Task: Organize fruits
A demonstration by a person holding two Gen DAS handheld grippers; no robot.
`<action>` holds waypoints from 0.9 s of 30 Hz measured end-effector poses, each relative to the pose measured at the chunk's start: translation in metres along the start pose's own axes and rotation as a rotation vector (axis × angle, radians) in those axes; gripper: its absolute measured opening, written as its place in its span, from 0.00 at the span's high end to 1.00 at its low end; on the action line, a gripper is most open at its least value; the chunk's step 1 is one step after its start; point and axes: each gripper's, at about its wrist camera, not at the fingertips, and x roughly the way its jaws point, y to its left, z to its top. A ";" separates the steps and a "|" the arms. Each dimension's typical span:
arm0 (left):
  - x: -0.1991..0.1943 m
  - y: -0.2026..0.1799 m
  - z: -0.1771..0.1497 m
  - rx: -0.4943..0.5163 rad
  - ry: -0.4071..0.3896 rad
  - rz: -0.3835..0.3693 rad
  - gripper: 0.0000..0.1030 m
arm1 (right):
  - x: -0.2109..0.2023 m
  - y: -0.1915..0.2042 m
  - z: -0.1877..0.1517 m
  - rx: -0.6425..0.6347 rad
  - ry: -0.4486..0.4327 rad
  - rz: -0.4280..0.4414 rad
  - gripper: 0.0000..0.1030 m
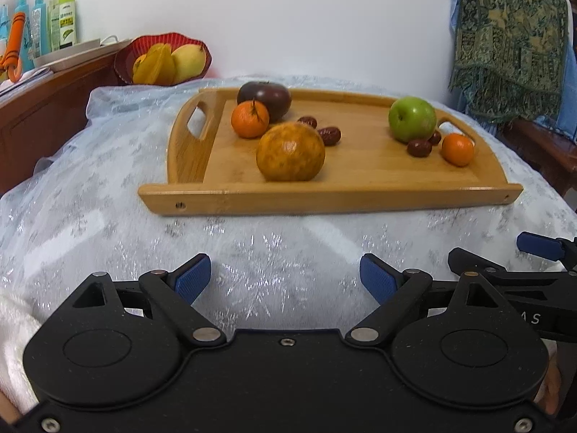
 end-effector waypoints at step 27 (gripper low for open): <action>0.012 -0.004 -0.003 0.004 0.044 0.059 0.00 | 0.004 0.007 -0.006 -0.046 -0.020 -0.013 0.00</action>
